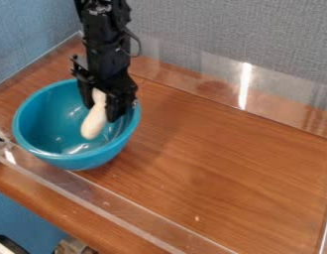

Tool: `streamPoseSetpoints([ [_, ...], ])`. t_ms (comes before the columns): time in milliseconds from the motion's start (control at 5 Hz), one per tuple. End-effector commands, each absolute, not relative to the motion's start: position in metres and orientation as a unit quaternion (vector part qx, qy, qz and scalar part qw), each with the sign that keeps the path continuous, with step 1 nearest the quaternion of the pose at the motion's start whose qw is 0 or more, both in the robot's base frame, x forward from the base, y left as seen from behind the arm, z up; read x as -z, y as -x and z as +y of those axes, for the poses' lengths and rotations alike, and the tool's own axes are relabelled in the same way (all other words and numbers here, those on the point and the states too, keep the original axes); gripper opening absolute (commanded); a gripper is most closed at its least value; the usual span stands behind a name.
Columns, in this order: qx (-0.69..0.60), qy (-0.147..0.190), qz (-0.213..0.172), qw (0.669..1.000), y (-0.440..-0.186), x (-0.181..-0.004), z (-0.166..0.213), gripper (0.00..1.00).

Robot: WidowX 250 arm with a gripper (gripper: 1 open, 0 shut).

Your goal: Put the mushroom in the blue bowl

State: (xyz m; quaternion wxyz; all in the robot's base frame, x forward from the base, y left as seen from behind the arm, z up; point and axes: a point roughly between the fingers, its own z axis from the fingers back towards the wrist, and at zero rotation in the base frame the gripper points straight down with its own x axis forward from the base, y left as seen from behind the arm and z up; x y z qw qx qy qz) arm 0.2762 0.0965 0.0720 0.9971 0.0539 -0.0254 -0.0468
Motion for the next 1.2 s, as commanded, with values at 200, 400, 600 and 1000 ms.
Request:
streamPoseSetpoints([
  [200,0.038,-0.061,-0.047,0.996,-0.2819,-0.0818,0.1045,0.0],
  [400,0.037,-0.062,-0.049,0.996,-0.283,-0.0823,0.1064,0.0],
  [600,0.035,-0.062,-0.051,0.996,-0.2842,-0.0829,0.1082,0.0],
  [1000,0.031,-0.064,-0.056,0.996,-0.2865,-0.0846,0.1115,0.0],
])
